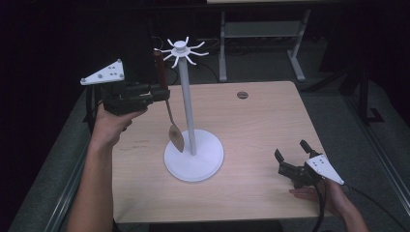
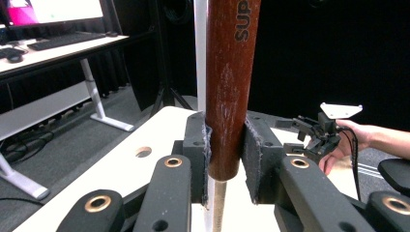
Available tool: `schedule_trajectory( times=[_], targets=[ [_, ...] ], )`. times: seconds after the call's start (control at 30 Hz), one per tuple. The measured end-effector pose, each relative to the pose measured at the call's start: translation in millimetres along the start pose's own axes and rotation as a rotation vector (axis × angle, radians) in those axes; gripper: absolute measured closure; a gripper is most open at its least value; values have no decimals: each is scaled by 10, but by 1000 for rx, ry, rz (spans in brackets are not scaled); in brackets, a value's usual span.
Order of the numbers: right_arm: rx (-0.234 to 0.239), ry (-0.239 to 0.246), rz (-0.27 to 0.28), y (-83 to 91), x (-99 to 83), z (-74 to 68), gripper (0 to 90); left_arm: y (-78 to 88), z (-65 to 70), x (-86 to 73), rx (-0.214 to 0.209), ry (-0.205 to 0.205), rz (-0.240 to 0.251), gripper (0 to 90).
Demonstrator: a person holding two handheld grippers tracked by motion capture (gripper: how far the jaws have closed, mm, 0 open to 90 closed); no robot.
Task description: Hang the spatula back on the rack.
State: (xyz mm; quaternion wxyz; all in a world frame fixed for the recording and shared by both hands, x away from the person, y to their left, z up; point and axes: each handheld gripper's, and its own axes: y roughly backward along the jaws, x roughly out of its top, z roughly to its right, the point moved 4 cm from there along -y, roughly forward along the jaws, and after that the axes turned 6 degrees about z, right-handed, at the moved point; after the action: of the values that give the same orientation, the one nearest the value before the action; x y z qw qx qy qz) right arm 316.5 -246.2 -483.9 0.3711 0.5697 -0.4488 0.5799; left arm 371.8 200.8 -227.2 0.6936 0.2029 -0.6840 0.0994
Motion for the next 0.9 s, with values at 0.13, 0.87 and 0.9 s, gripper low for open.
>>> schedule_trajectory(
  times=[0.13,0.87,0.9],
  targets=[
    [0,1,0,0,0,0,20,-48,-4,5,-10,0,0,733],
    [1,6,0,-1,-1,-3,20,39,-5,-68,9,33,-43,589],
    [1,5,0,-1,0,-3,20,55,-6,-73,11,37,-47,585]
  ],
)
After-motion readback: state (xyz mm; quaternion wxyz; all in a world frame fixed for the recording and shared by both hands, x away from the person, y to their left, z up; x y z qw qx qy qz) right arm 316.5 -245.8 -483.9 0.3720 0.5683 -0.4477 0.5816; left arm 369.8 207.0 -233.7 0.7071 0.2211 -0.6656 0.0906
